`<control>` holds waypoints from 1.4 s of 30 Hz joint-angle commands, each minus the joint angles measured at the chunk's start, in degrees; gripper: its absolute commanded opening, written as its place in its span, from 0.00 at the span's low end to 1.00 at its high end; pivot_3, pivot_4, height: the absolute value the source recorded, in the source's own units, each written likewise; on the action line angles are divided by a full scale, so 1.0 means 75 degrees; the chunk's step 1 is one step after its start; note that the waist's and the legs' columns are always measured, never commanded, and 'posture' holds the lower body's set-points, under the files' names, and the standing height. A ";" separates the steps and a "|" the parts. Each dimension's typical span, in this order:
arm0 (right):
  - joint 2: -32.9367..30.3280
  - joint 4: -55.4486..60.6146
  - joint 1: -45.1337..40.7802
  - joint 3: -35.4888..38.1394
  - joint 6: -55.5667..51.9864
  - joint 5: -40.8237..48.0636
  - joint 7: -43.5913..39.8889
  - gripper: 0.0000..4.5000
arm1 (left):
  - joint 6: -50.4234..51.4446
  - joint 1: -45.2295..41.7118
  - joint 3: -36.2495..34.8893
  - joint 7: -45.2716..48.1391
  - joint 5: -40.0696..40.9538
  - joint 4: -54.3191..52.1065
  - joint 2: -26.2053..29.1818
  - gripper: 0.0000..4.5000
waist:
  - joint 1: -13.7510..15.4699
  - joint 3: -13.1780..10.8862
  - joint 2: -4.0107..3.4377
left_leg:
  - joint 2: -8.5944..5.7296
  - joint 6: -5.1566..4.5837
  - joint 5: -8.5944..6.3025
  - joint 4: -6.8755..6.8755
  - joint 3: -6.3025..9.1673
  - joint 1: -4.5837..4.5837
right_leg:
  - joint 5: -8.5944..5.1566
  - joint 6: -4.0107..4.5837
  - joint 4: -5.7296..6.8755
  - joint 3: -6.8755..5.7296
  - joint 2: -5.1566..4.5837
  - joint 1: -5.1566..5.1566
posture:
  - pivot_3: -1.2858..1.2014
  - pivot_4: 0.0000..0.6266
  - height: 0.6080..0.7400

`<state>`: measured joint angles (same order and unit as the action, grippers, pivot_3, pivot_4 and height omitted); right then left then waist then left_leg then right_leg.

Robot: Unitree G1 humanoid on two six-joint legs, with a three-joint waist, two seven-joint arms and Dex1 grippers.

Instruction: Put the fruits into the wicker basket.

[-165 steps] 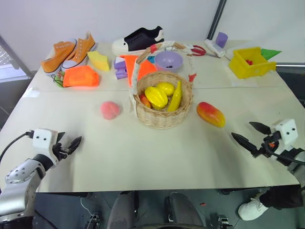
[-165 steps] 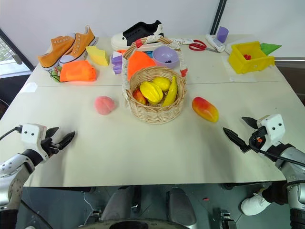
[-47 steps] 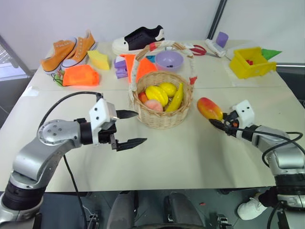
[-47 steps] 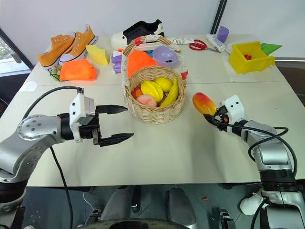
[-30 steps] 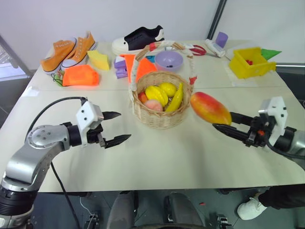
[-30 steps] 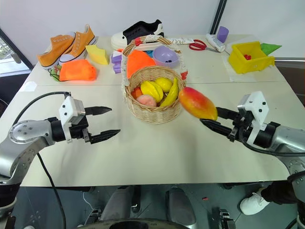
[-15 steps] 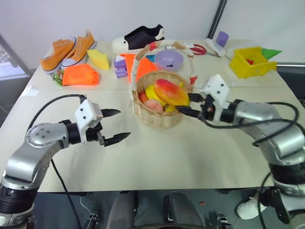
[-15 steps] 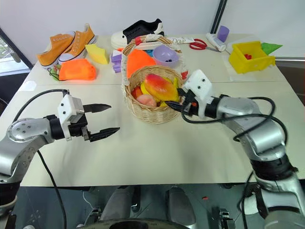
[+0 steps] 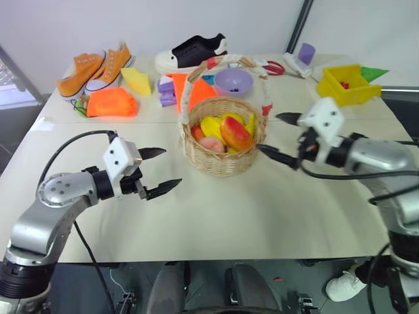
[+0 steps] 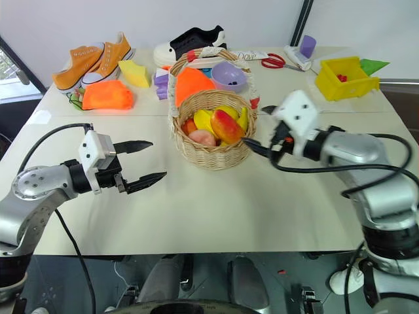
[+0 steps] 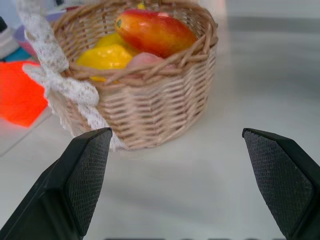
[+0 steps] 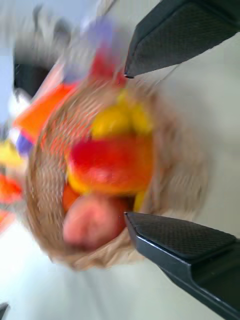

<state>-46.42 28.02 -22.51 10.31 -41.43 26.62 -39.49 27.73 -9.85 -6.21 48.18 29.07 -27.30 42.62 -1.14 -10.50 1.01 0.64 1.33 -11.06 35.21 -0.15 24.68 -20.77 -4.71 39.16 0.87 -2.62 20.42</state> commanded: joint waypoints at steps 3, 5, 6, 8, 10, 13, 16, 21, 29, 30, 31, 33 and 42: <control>0.0354 0.0020 -0.0402 0.0342 -0.0248 -0.0235 0.1133 0.99 | -0.0468 -0.0471 0.0041 -0.0362 -0.0161 0.0061 -0.0499 1.00 | -0.0016 0.0001 -0.0001 | 0.0004 0.0000 0.0000 -0.0004 0.0000 -0.0013 | 0.0000 0.0000 0.0006 0.0001 0.0010 -0.0006 | 0.52 0.24 0.95; 0.0795 -0.0231 -0.0783 0.0080 -0.0417 -0.0306 0.1592 0.99 | -0.0502 -0.0595 0.0131 -0.0453 -0.0220 0.0171 -0.0674 1.00 | -0.0012 0.0001 -0.0001 | 0.0004 0.0000 0.0000 -0.0002 -0.0003 -0.0013 | 0.0000 0.0000 0.0006 0.0004 0.0010 -0.0006 | 0.52 0.24 0.95; 0.1075 -0.0412 -0.1000 -0.0088 -0.0504 -0.0368 0.1830 0.99 | -0.0511 -0.0632 0.0189 -0.0465 -0.0255 0.0205 -0.0731 1.00 | -0.0011 0.0001 -0.0001 | 0.0003 0.0001 0.0001 -0.0001 -0.0004 -0.0013 | 0.0000 0.0000 0.0006 0.0005 0.0010 -0.0006 | 0.52 0.24 0.95; 0.1554 -0.0762 -0.1304 -0.0437 -0.0477 -0.0524 0.2107 0.99 | -0.0492 -0.0660 0.0251 -0.0489 -0.0250 0.0233 -0.0844 1.00 | 0.0001 0.0001 -0.0001 | 0.0003 0.0001 0.0001 0.0000 -0.0005 -0.0013 | 0.0000 0.0000 0.0007 0.0005 0.0011 -0.0005 | 0.52 0.24 0.95; 0.1952 -0.1150 -0.1519 -0.0745 -0.0340 -0.0724 0.2274 0.99 | -0.0457 -0.0637 0.0280 -0.0518 -0.0250 0.0228 -0.0921 1.00 | 0.0019 0.0001 -0.0001 | 0.0002 0.0001 0.0001 -0.0001 -0.0005 -0.0011 | 0.0000 0.0000 0.0007 0.0004 0.0011 -0.0005 | 0.52 0.24 0.95; 0.2326 -0.1576 -0.1707 -0.0920 -0.0137 -0.0892 0.2388 0.99 | -0.0440 -0.0543 0.0315 -0.0528 -0.0297 0.0168 -0.0954 1.00 | 0.0049 0.0000 0.0000 | 0.0001 0.0001 0.0001 0.0000 -0.0005 -0.0006 | 0.0000 0.0000 0.0006 0.0004 0.0010 -0.0002 | 0.52 0.24 0.95; 0.2722 -0.2253 -0.1978 -0.0905 0.0104 -0.1085 0.2688 0.87 | -0.0412 -0.0401 0.0307 -0.0602 -0.0301 0.0050 -0.0980 1.00 | 0.0039 0.0000 0.0000 | -0.0003 0.0001 0.0001 0.0000 -0.0006 -0.0005 | 0.0000 -0.0001 0.0005 0.0004 0.0007 -0.0001 | 0.52 0.24 0.95; 0.2961 -0.2561 -0.2036 -0.0724 0.0368 -0.1172 0.2895 0.36 | -0.0388 -0.0280 0.0293 -0.0705 -0.0285 -0.0065 -0.0972 1.00 | 0.0038 0.0000 0.0000 | -0.0002 0.0001 0.0001 -0.0004 -0.0005 -0.0005 | 0.0000 -0.0001 0.0006 0.0003 0.0007 0.0002 | 0.52 0.24 0.95; 0.2902 -0.2328 -0.2013 -0.0212 0.0410 -0.1018 0.3004 0.02 | -0.0395 -0.0239 0.0265 -0.0720 -0.0276 -0.0070 -0.0931 1.00 | 0.0037 0.0000 -0.0002 | -0.0001 0.0001 0.0001 -0.0004 -0.0005 -0.0005 | 0.0000 -0.0001 0.0006 0.0003 0.0007 0.0002 | 0.52 0.24 0.95; 0.2681 -0.2193 -0.1967 0.0020 0.0394 -0.0981 0.2943 0.02 | -0.0397 -0.0256 0.0263 -0.0713 -0.0274 -0.0044 -0.0927 1.00 | 0.0037 -0.0001 -0.0003 | -0.0001 0.0001 0.0001 -0.0004 -0.0005 -0.0005 | 0.0000 -0.0001 0.0006 0.0003 0.0007 0.0002 | 0.52 0.24 0.95; 0.2525 -0.2105 -0.1934 0.0179 0.0382 -0.0957 0.2892 0.02 | -0.0397 -0.0268 0.0260 -0.0708 -0.0271 -0.0028 -0.0925 1.00 | 0.0041 -0.0003 -0.0006 | -0.0002 0.0001 0.0001 -0.0004 -0.0005 -0.0005 | 0.0000 -0.0001 0.0006 0.0003 0.0007 0.0002 | 0.52 0.24 0.95; 0.2054 -0.1967 -0.1817 0.0643 0.0383 -0.0828 0.2691 0.02 | -0.0407 -0.0272 0.0249 -0.0685 -0.0262 -0.0004 -0.0913 1.00 | 0.0080 -0.0005 -0.0009 | -0.0003 0.0001 0.0001 -0.0004 -0.0006 -0.0001 | 0.0000 -0.0001 0.0005 0.0002 0.0004 0.0003 | 0.52 0.24 0.95; -0.0009 -0.3039 -0.0511 0.2592 0.0623 -0.1349 0.2716 0.02 | -0.0586 -0.0639 0.0486 -0.0476 -0.0375 0.0452 -0.1023 1.00 | 0.0008 -0.0005 -0.0011 | -0.0005 -0.0001 0.0000 -0.0003 -0.0007 0.0003 | 0.0000 -0.0001 -0.0004 0.0003 0.0004 0.0001 | 0.52 0.24 0.95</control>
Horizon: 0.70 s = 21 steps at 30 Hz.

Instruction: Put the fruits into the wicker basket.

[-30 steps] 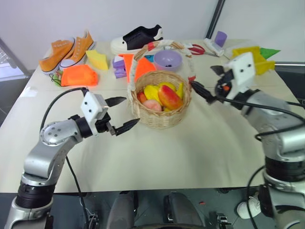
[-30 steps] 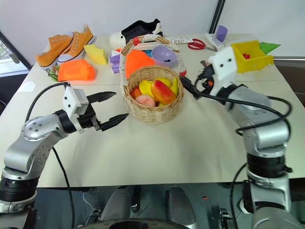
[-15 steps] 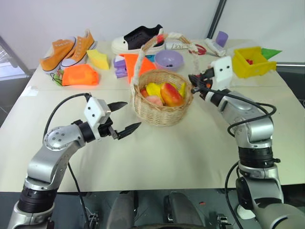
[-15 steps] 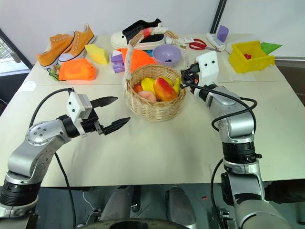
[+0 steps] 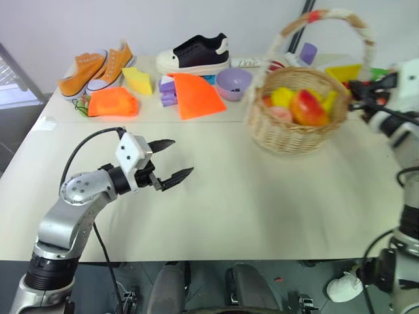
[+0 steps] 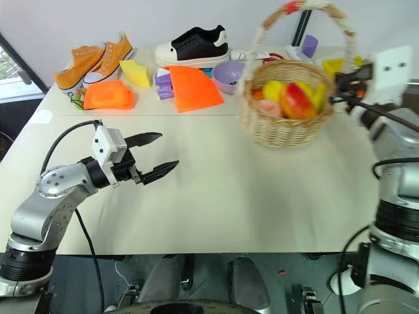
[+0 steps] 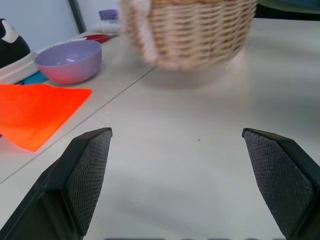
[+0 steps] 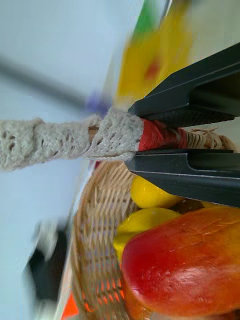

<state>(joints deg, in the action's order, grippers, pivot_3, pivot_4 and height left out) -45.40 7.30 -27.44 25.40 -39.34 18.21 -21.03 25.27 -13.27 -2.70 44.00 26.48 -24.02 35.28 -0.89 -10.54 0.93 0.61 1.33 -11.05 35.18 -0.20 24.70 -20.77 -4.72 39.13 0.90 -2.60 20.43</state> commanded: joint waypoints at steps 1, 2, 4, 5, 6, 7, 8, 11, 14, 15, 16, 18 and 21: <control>-0.0156 -0.0402 0.0233 0.0701 0.0434 -0.0270 0.0340 0.02 | -0.0271 -0.0215 0.0037 0.0091 -0.0039 0.0050 -0.0058 1.00 | -0.0040 0.0001 -0.0005 | 0.0001 0.0000 0.0000 0.0000 -0.0002 -0.0004 | 0.0000 0.0000 0.0003 0.0002 0.0003 0.0000 | 0.52 0.24 0.95; -0.0118 -0.0511 0.0335 0.0790 0.0508 -0.0278 0.0384 0.02 | -0.0287 -0.0249 0.0058 0.0105 -0.0048 0.0092 -0.0075 1.00 | -0.0055 -0.0001 -0.0016 | 0.0003 0.0000 0.0000 -0.0002 -0.0006 -0.0007 | 0.0000 0.0000 0.0005 0.0007 0.0006 0.0000 | 0.52 0.24 0.95; 0.0006 -0.0608 0.0517 0.0823 0.0690 -0.0274 0.0399 0.02 | -0.0318 -0.0272 0.0083 0.0120 -0.0072 0.0143 -0.0100 1.00 | -0.0058 -0.0002 -0.0030 | 0.0004 -0.0001 0.0000 -0.0007 -0.0021 -0.0017 | 0.0000 0.0000 0.0009 0.0021 0.0008 0.0000 | 0.52 0.24 0.95; 0.0079 -0.0648 0.0594 0.0849 0.0754 -0.0236 0.0391 0.02 | -0.0331 -0.0272 0.0088 0.0123 -0.0079 0.0157 -0.0105 1.00 | -0.0066 -0.0003 -0.0035 | 0.0006 0.0000 0.0000 -0.0007 -0.0023 -0.0019 | 0.0000 0.0000 0.0011 0.0023 0.0011 0.0001 | 0.52 0.24 0.95; 0.0121 -0.0675 0.0641 0.0868 0.0804 -0.0210 0.0384 0.02 | -0.0338 -0.0269 0.0091 0.0123 -0.0085 0.0161 -0.0108 1.00 | -0.0072 -0.0003 -0.0038 | 0.0009 0.0000 0.0000 -0.0008 -0.0027 -0.0022 | 0.0000 0.0000 0.0012 0.0028 0.0014 0.0001 | 0.52 0.24 0.95; 0.0153 -0.0690 0.0725 0.0895 0.0820 -0.0205 0.0388 0.02 | -0.0336 -0.0256 0.0083 0.0117 -0.0089 0.0160 -0.0106 1.00 | -0.0073 -0.0003 -0.0038 | 0.0009 0.0000 0.0000 -0.0008 -0.0030 -0.0024 | 0.0000 0.0000 0.0014 0.0032 0.0015 0.0001 | 0.52 0.24 0.95; 0.0165 -0.0688 0.0800 0.0914 0.0810 -0.0221 0.0403 0.13 | -0.0333 -0.0238 0.0068 0.0115 -0.0088 0.0156 -0.0100 1.00 | -0.0057 -0.0003 -0.0038 | 0.0009 0.0000 0.0000 -0.0007 -0.0031 -0.0024 | 0.0000 0.0000 0.0014 0.0033 0.0015 0.0000 | 0.52 0.24 0.95; 0.0090 -0.0608 0.0925 0.0879 0.1115 -0.0451 0.0534 0.45 | -0.0299 -0.0194 0.0013 0.0102 -0.0084 0.0143 -0.0075 1.00 | -0.0010 -0.0003 -0.0038 | 0.0008 0.0000 0.0000 -0.0005 -0.0033 -0.0023 | 0.0000 -0.0001 0.0012 0.0033 0.0012 -0.0002 | 0.52 0.24 0.95; -0.0170 -0.0413 0.1091 0.0811 0.1758 -0.0780 0.0470 0.68 | -0.0196 -0.0154 -0.0059 0.0038 -0.0085 0.0172 -0.0034 1.00 | 0.0005 -0.0003 -0.0038 | 0.0007 0.0000 0.0000 -0.0005 -0.0035 -0.0023 | 0.0000 -0.0001 0.0012 0.0033 0.0010 -0.0002 | 0.52 0.24 0.95; -0.0296 -0.0353 0.1236 0.0868 0.1958 -0.0818 0.0298 0.68 | -0.0180 -0.0148 -0.0080 0.0016 -0.0109 0.0213 -0.0015 1.00 | 0.0008 -0.0003 -0.0038 | 0.0007 0.0000 0.0000 -0.0005 -0.0035 -0.0023 | 0.0000 -0.0001 0.0011 0.0033 0.0010 -0.0002 | 0.52 0.24 0.95; -0.0381 -0.0326 0.1342 0.0910 0.2106 -0.0829 0.0181 0.68 | -0.0173 -0.0145 -0.0091 0.0001 -0.0126 0.0242 -0.0001 1.00 | 0.0010 -0.0003 -0.0038 | 0.0007 0.0000 0.0000 -0.0005 -0.0035 -0.0023 | 0.0000 -0.0002 0.0011 0.0033 0.0010 -0.0002 | 0.52 0.24 0.95; -0.0619 -0.0297 0.1849 0.1190 0.2262 -0.0663 -0.0407 0.68 | -0.0155 -0.0127 -0.0159 -0.0027 -0.0140 0.0358 0.0043 1.00 | 0.0019 -0.0003 -0.0038 | 0.0007 0.0000 0.0000 -0.0005 -0.0035 -0.0023 | 0.0000 -0.0002 0.0011 0.0033 0.0011 -0.0003 | 0.52 0.24 0.95; -0.0939 -0.0300 0.2851 0.1629 0.2682 -0.0605 -0.1294 0.68 | -0.0199 -0.0044 -0.0271 -0.0009 -0.0184 0.0591 0.0153 1.00 | 0.0045 -0.0006 -0.0030 | 0.0007 -0.0001 0.0000 -0.0005 -0.0032 -0.0023 | -0.0001 -0.0002 -0.0001 0.0029 0.0011 -0.0013 | 0.52 0.24 0.95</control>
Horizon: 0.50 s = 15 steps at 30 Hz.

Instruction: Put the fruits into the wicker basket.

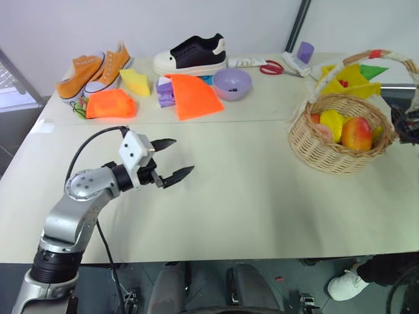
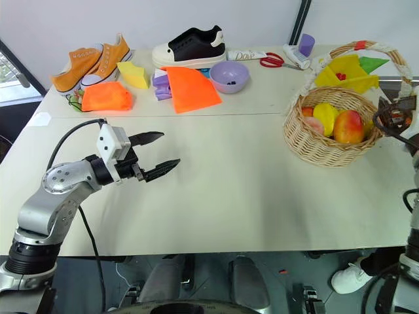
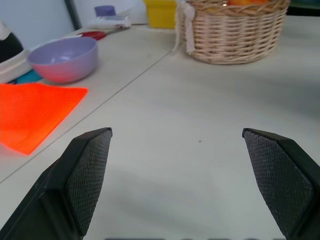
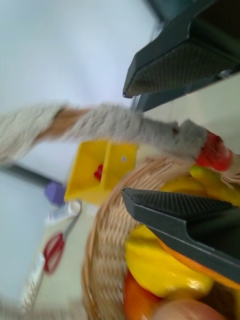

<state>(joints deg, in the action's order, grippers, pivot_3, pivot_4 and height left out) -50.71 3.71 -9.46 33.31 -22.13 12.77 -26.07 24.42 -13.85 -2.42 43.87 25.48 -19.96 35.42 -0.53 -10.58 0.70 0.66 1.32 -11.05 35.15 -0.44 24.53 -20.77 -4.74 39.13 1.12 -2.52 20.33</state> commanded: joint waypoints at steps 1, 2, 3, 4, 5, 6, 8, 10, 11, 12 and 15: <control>-0.0181 0.0375 0.0736 0.0854 0.0248 0.0512 -0.1019 0.68 | -0.0145 0.0101 -0.0368 0.0013 -0.0090 0.0185 0.0184 1.00 | -0.0016 0.0000 -0.0001 | -0.0001 0.0000 0.0000 0.0000 0.0000 -0.0001 | 0.0000 0.0000 -0.0001 0.0000 -0.0001 -0.0001 | 0.52 0.24 0.95; -0.0114 0.0628 0.1023 0.1085 0.0037 0.0934 -0.1424 0.68 | -0.0207 0.0170 -0.0433 0.0016 -0.0119 0.0315 0.0214 1.00 | -0.0018 0.0001 -0.0002 | -0.0001 0.0000 0.0000 0.0000 -0.0002 -0.0001 | 0.0000 0.0000 -0.0001 0.0002 -0.0002 -0.0001 | 0.52 0.24 0.95; -0.0041 0.0950 0.1390 0.1292 -0.0201 0.1386 -0.1877 0.68 | -0.0277 0.0240 -0.0509 0.0017 -0.0143 0.0452 0.0229 1.00 | -0.0035 0.0001 -0.0002 | -0.0001 -0.0001 0.0000 0.0000 -0.0002 -0.0004 | 0.0000 -0.0001 0.0000 0.0002 -0.0003 -0.0002 | 0.52 0.24 0.95; -0.0003 0.1292 0.1823 0.1398 -0.0407 0.1742 -0.2342 0.68 | -0.0337 0.0298 -0.0578 0.0006 -0.0170 0.0582 0.0233 1.00 | -0.0051 0.0002 -0.0004 | 0.0001 -0.0001 -0.0001 0.0000 -0.0002 -0.0008 | 0.0000 0.0000 0.0000 0.0002 -0.0001 -0.0004 | 0.52 0.24 0.95; 0.0050 0.1770 0.2317 0.1397 -0.0670 0.2102 -0.2752 0.68 | -0.0398 0.0370 -0.0655 -0.0014 -0.0198 0.0740 0.0231 1.00 | -0.0056 0.0002 -0.0004 | 0.0004 0.0000 -0.0001 -0.0004 -0.0002 -0.0011 | 0.0000 0.0000 0.0000 0.0003 0.0000 -0.0004 | 0.52 0.24 0.95; 0.0112 0.2210 0.2687 0.1394 -0.0952 0.2496 -0.3023 0.68 | -0.0457 0.0435 -0.0714 -0.0027 -0.0230 0.0873 0.0233 1.00 | -0.0072 0.0001 -0.0002 | 0.0007 0.0000 -0.0001 -0.0008 -0.0001 -0.0012 | 0.0000 0.0000 0.0000 0.0002 0.0003 -0.0004 | 0.52 0.24 0.95; 0.0264 0.2970 0.3007 0.1255 -0.1261 0.3064 -0.3140 0.68 | -0.0566 0.0554 -0.0799 -0.0041 -0.0296 0.1064 0.0237 1.00 | -0.0094 0.0002 -0.0003 | 0.0020 0.0000 -0.0001 -0.0010 -0.0001 -0.0017 | 0.0000 0.0001 0.0001 0.0002 0.0012 -0.0005 | 0.52 0.24 0.95; 0.0483 0.3620 0.2734 0.0652 -0.1469 0.3388 -0.2777 0.68 | -0.0647 0.0668 -0.0894 -0.0104 -0.0341 0.1258 0.0219 1.00 | -0.0107 0.0002 -0.0003 | 0.0021 0.0001 -0.0002 -0.0004 -0.0003 -0.0018 | 0.0001 0.0002 0.0001 0.0006 0.0010 -0.0007 | 0.52 0.24 0.95; 0.0632 0.3824 0.2451 0.0223 -0.1519 0.3389 -0.2503 0.68 | -0.0691 0.0733 -0.0952 -0.0140 -0.0342 0.1332 0.0193 1.00 | -0.0119 0.0001 0.0003 | 0.0021 0.0001 -0.0002 -0.0001 -0.0005 -0.0018 | 0.0001 0.0002 0.0002 0.0008 0.0008 -0.0007 | 0.52 0.24 0.95; 0.0735 0.3942 0.2252 -0.0055 -0.1561 0.3374 -0.2308 0.68 | -0.0727 0.0774 -0.0988 -0.0161 -0.0343 0.1377 0.0173 1.00 | -0.0114 0.0002 0.0007 | 0.0021 0.0001 -0.0002 0.0002 -0.0006 -0.0019 | 0.0001 0.0002 0.0002 0.0009 0.0007 -0.0006 | 0.52 0.24 0.95; 0.1085 0.3927 0.1797 -0.1130 -0.1306 0.2869 -0.1985 0.68 | -0.1002 0.1021 -0.1099 -0.0194 -0.0433 0.1468 0.0129 1.00 | -0.0041 0.0004 0.0021 | 0.0021 0.0001 -0.0002 0.0005 -0.0006 -0.0016 | 0.0002 0.0004 0.0001 0.0007 0.0003 -0.0005 | 0.52 0.24 0.95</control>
<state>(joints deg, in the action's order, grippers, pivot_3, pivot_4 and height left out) -43.34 32.54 4.45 27.20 -33.23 35.81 -42.34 18.86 -6.77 -8.60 42.64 22.83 -8.44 36.06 -0.84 -10.55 0.85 0.81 1.33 -11.07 35.17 -0.48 24.44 -20.75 -4.71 39.12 1.16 -2.50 20.30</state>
